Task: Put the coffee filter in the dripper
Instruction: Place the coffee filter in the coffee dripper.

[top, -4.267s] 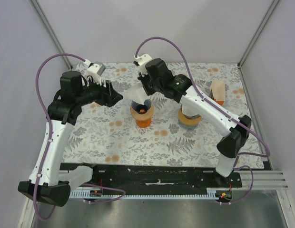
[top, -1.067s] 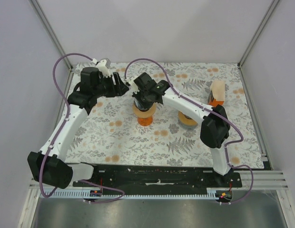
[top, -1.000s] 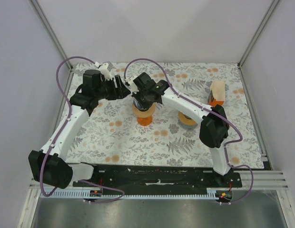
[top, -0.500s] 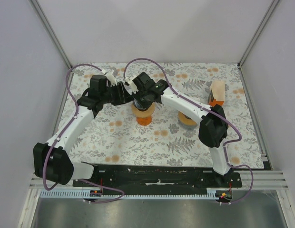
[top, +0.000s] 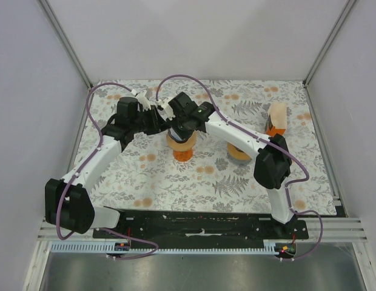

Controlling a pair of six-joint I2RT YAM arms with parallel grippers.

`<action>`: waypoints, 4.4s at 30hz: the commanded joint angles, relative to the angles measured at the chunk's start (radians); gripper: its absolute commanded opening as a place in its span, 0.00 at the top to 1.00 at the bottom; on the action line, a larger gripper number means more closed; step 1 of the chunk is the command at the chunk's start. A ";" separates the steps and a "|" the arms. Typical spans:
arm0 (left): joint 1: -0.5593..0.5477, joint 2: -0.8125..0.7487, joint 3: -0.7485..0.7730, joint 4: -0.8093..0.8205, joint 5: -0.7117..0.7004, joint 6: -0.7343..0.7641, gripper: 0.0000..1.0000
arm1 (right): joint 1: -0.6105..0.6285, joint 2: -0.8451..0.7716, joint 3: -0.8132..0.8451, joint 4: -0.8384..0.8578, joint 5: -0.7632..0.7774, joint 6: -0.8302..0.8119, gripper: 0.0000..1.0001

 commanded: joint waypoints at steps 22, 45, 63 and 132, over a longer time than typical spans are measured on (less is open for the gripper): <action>-0.006 -0.038 0.075 -0.040 -0.003 0.052 0.68 | 0.007 -0.059 -0.035 0.046 -0.039 -0.027 1.00; 0.020 -0.047 0.020 -0.008 0.079 -0.022 0.48 | 0.015 0.082 -0.026 0.003 0.016 0.028 1.00; 0.015 -0.039 -0.034 0.029 0.054 0.003 0.78 | 0.015 -0.090 -0.006 0.063 0.042 -0.004 1.00; 0.017 -0.047 0.002 0.017 -0.012 0.145 0.45 | -0.041 -0.165 -0.098 0.150 0.109 -0.067 0.37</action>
